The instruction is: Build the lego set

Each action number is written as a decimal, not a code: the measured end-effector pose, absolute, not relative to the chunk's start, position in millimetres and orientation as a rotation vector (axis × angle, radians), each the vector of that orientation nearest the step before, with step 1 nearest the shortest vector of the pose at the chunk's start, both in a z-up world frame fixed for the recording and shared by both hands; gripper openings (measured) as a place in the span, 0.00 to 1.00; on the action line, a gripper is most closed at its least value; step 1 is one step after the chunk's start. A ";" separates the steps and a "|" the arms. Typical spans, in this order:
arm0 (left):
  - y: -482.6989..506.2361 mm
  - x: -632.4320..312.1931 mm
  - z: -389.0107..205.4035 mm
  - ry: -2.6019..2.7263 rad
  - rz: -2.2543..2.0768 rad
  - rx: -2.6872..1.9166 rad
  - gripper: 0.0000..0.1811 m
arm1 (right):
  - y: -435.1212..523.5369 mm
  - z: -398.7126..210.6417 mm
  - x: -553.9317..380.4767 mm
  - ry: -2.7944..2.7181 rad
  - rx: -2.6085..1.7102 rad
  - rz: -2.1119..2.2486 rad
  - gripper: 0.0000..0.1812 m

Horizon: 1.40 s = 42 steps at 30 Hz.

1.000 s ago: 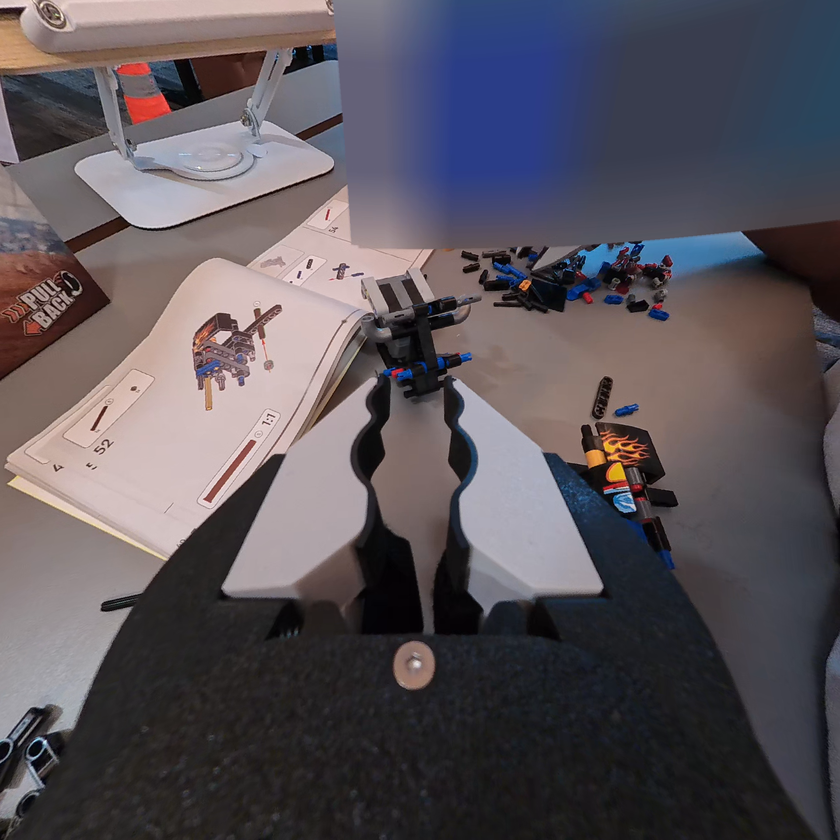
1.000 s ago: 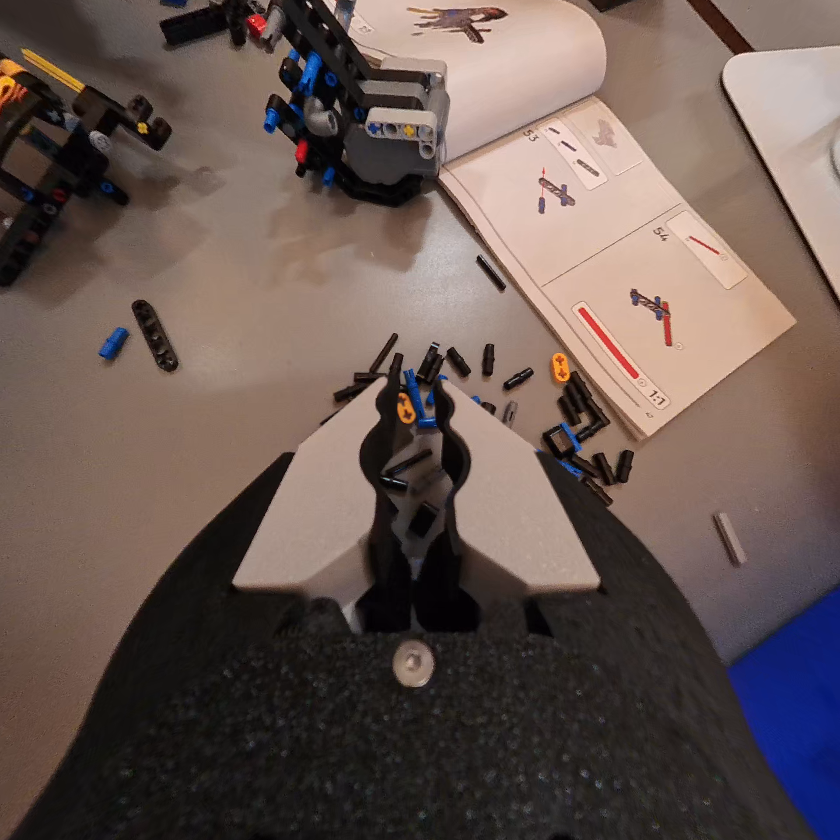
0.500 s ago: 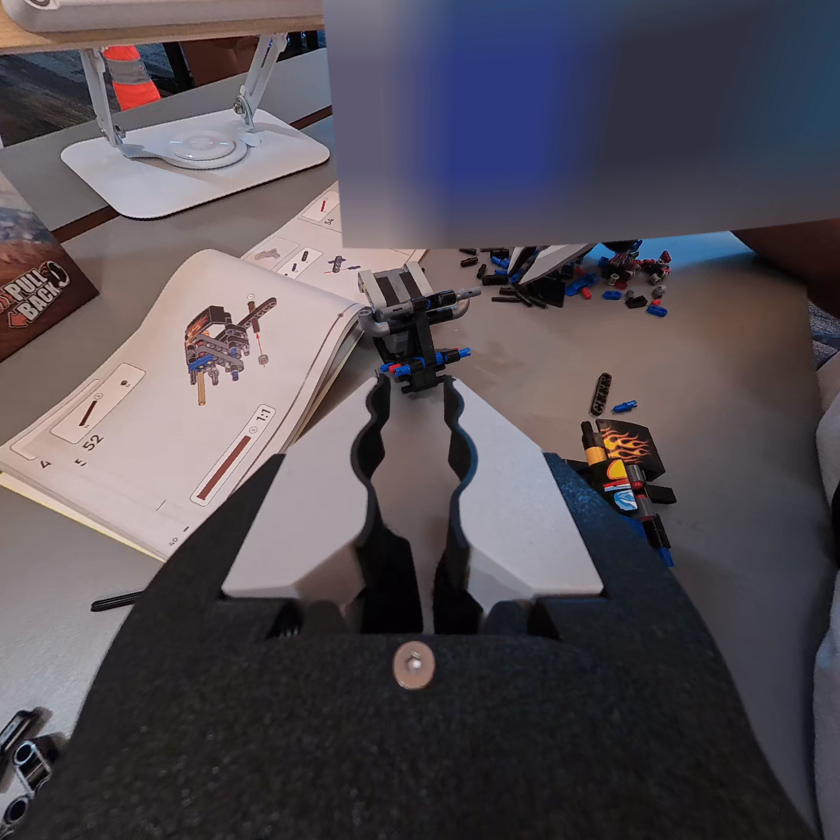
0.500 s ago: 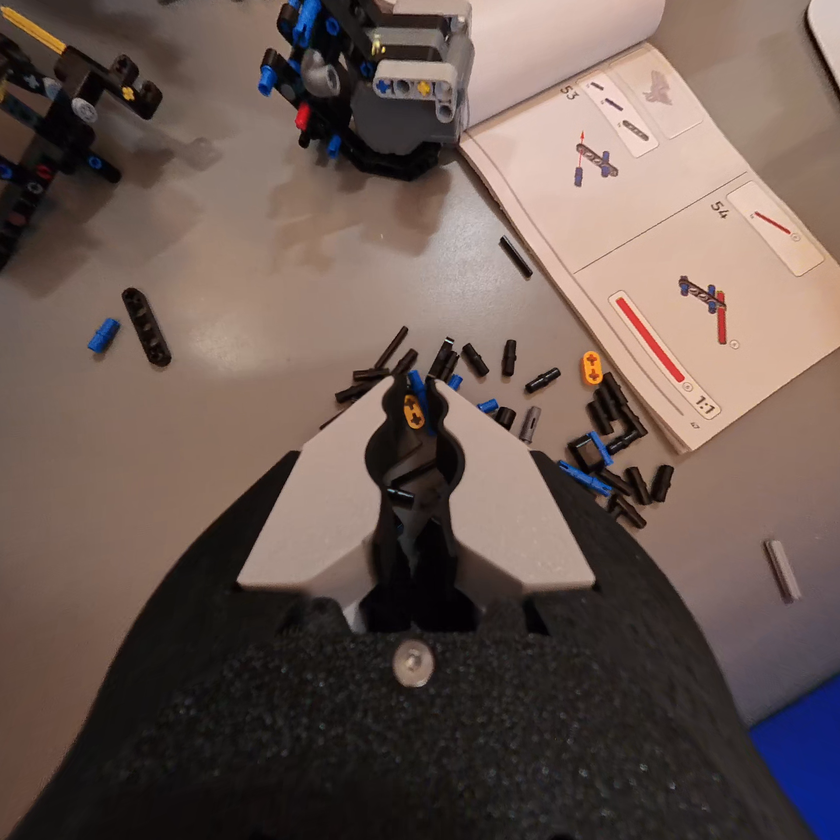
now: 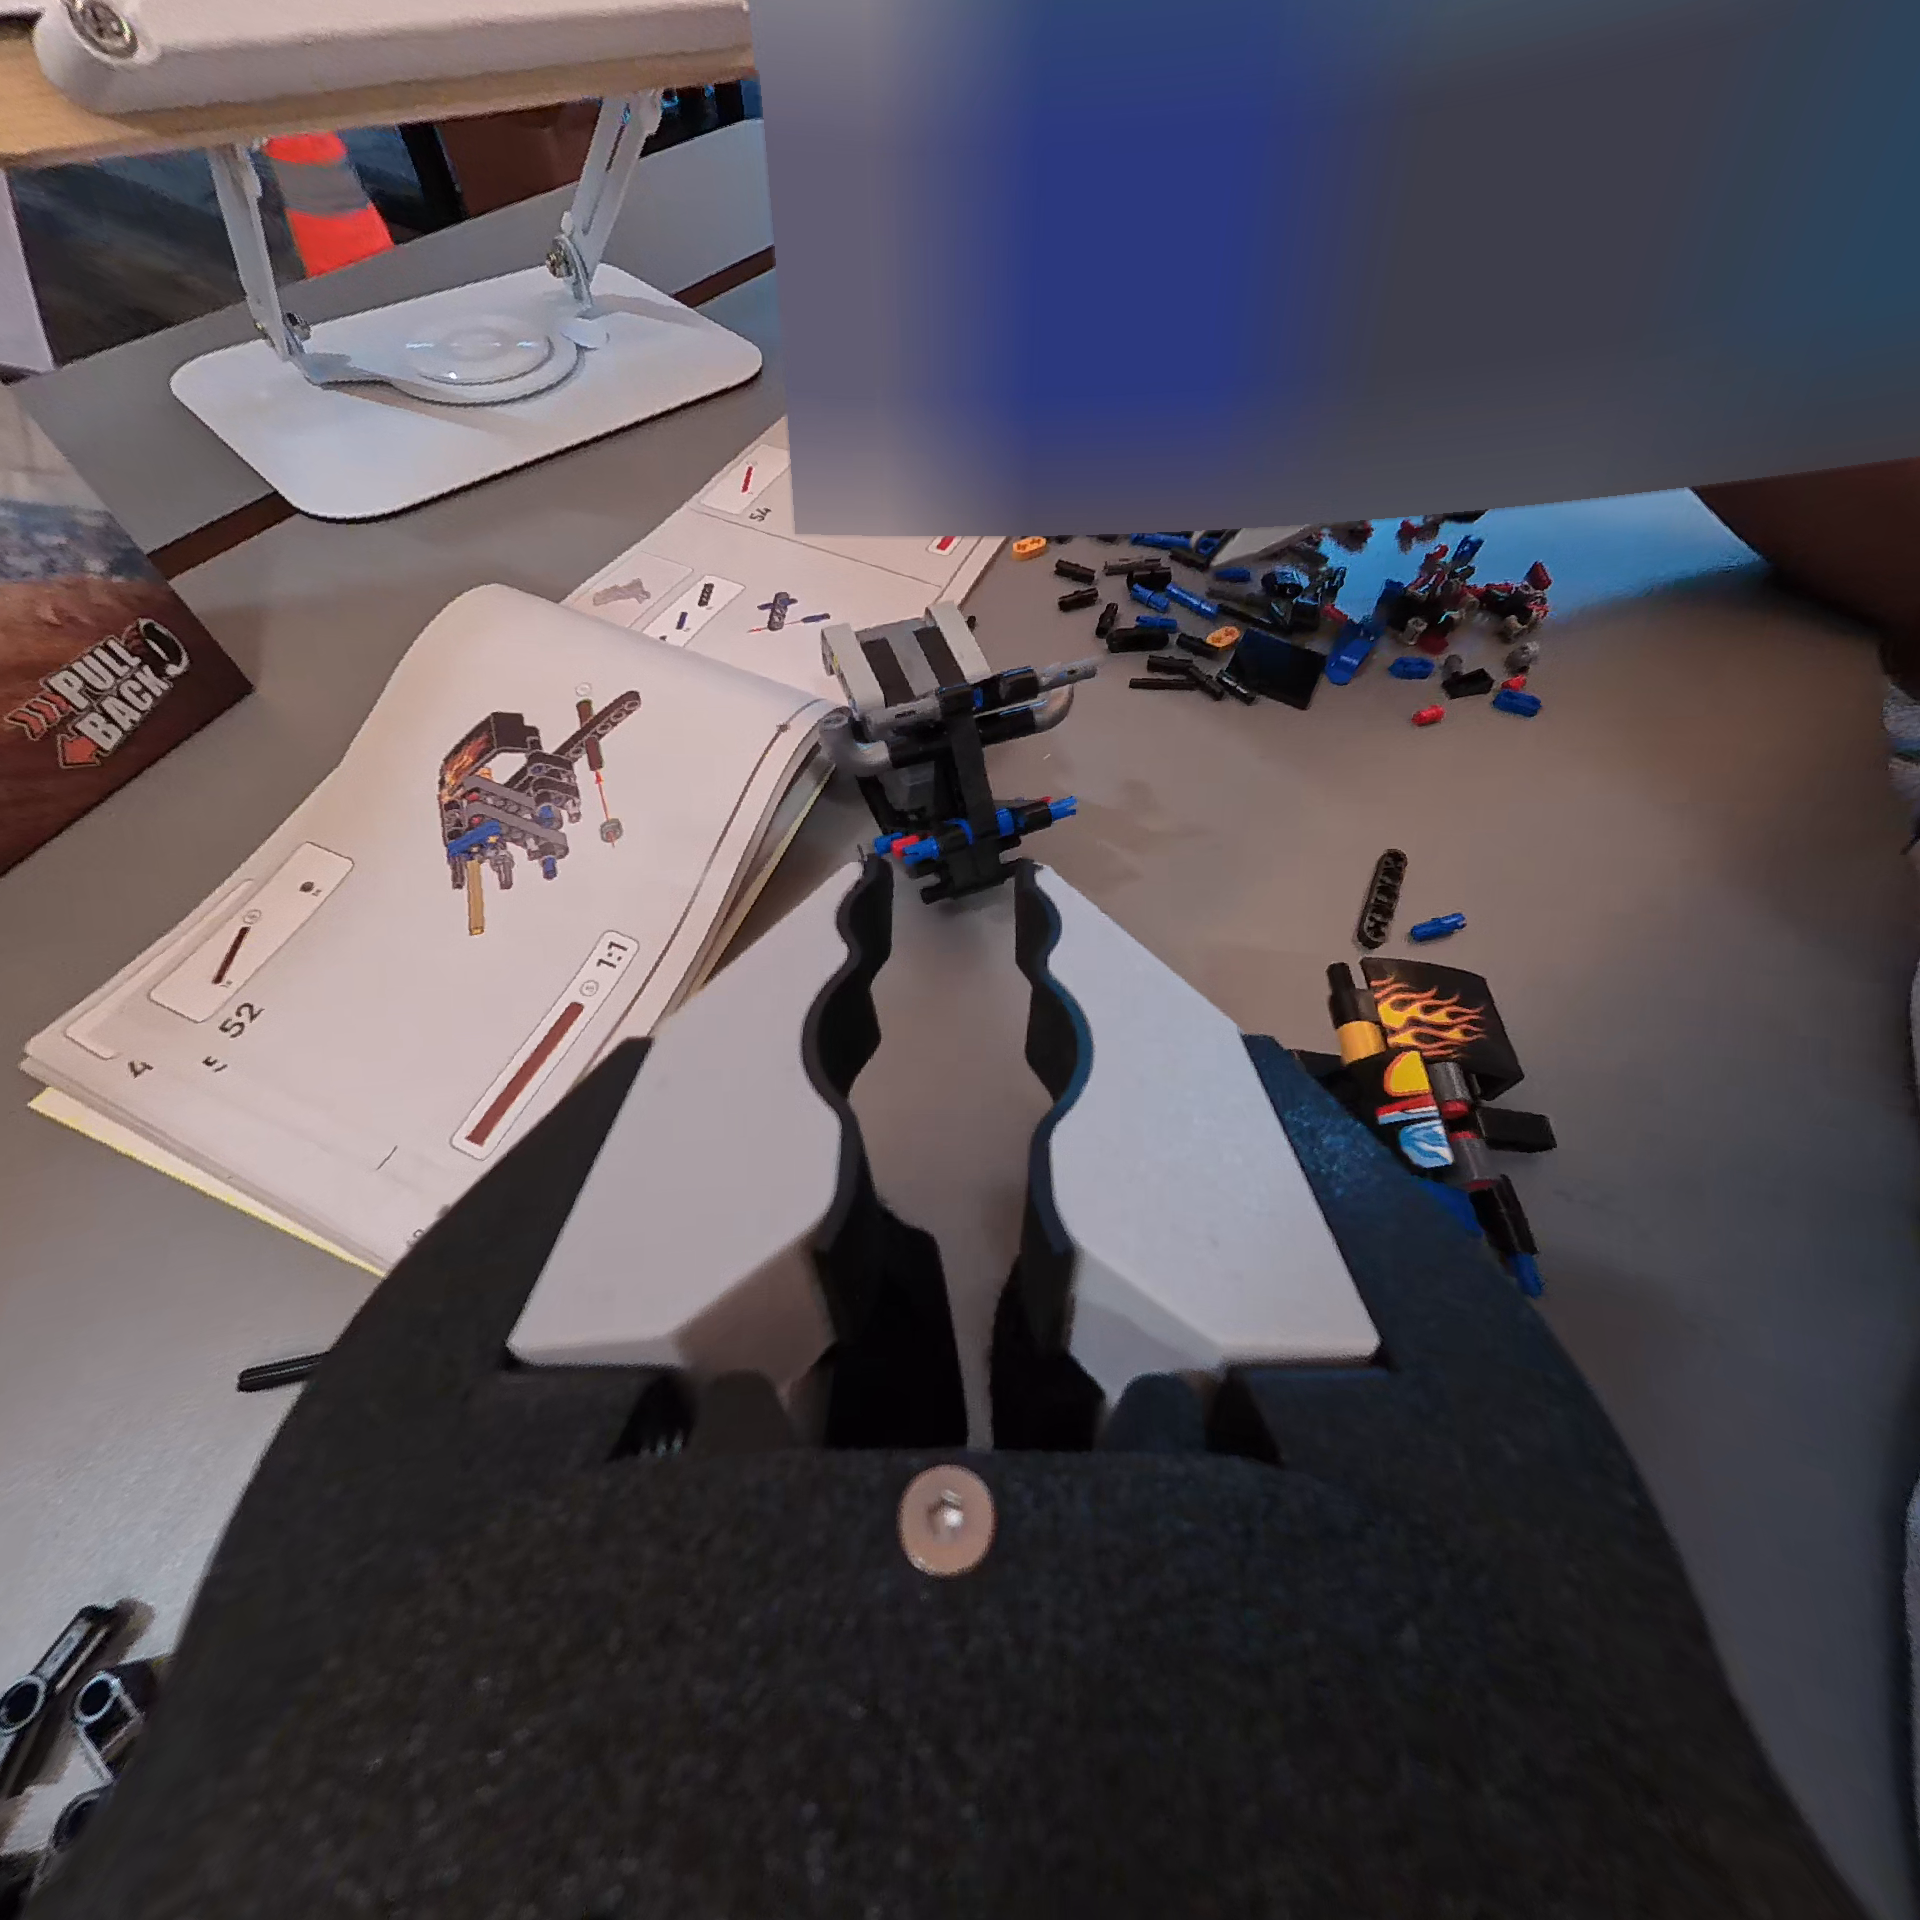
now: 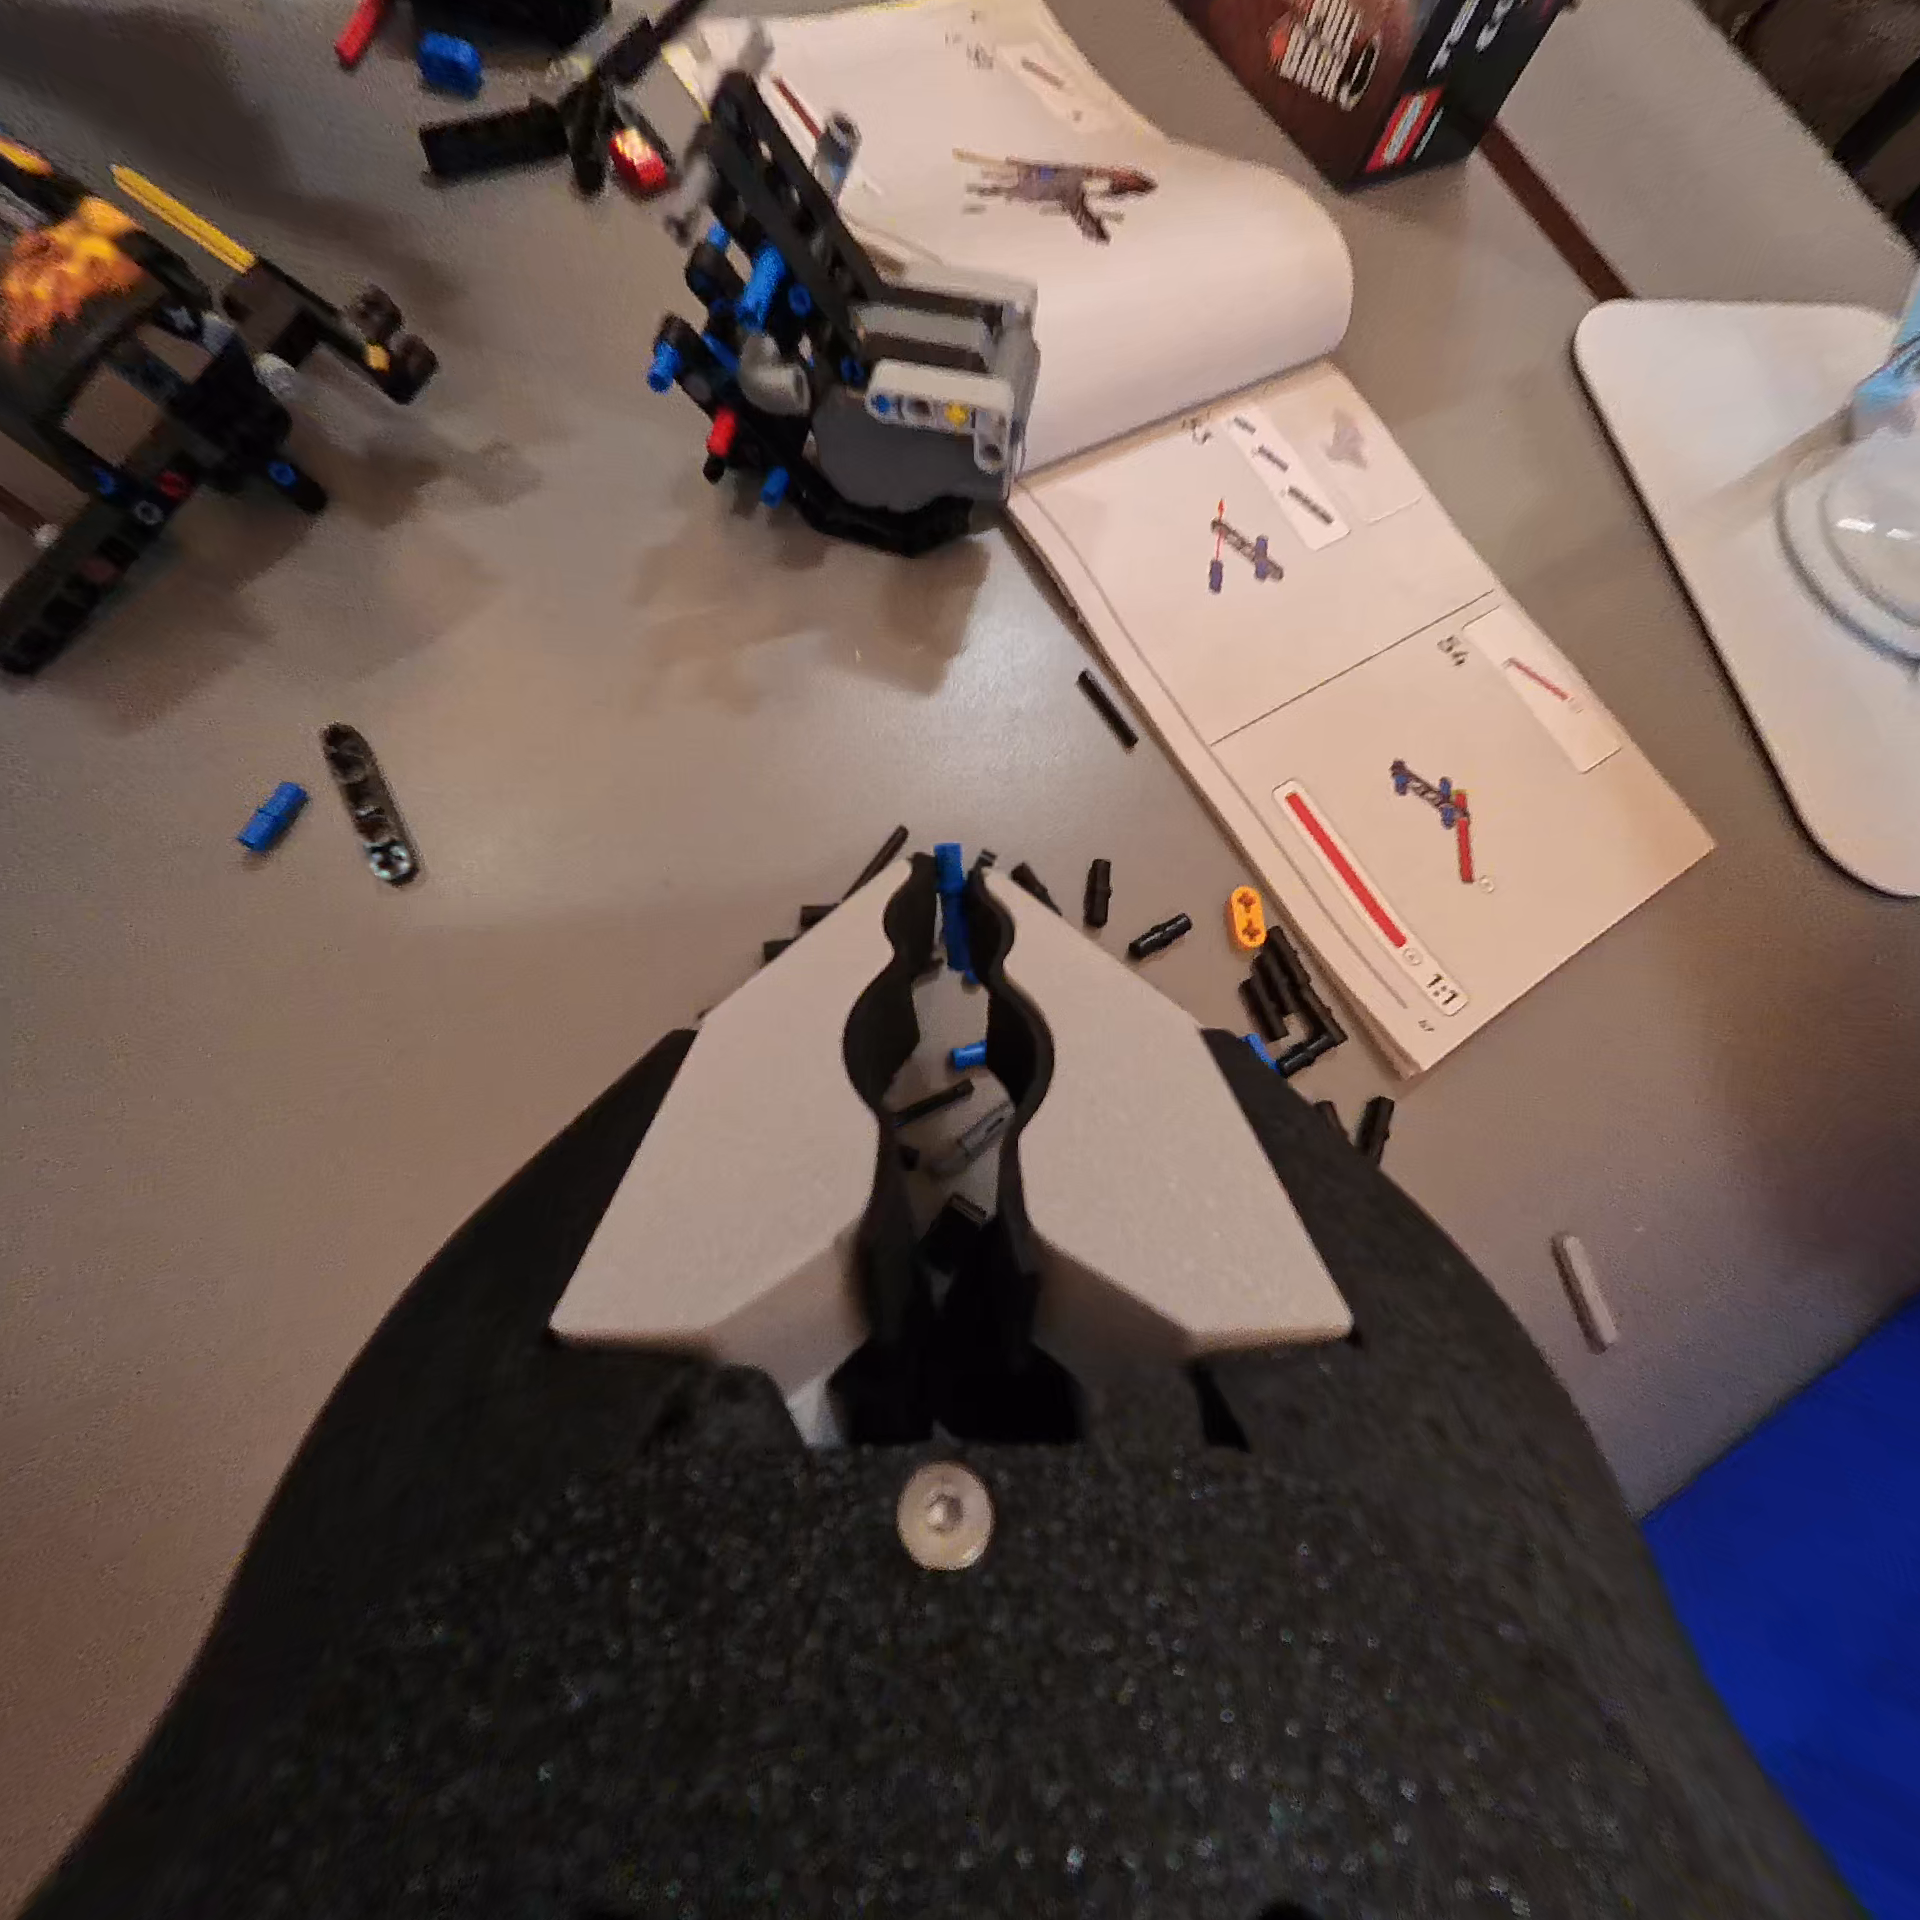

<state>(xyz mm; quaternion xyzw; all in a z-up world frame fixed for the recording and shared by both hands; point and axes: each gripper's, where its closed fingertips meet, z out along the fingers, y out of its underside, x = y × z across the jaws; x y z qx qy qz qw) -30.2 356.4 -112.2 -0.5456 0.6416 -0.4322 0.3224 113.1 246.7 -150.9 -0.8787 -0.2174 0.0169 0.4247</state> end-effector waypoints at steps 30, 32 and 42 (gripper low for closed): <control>308.6 -39.6 -89.9 1.768 -0.976 -1.176 0.11 | 184.7 -187.8 0.3 -0.514 -2.426 0.019 0.03; 307.8 -39.1 -92.5 1.778 -0.961 -1.174 0.11 | 188.2 -187.7 5.4 -0.480 -2.410 -0.012 0.03; 307.1 -40.1 -86.2 1.757 -0.965 -1.150 0.09 | 205.9 -169.9 -4.3 -0.468 -2.287 0.034 0.12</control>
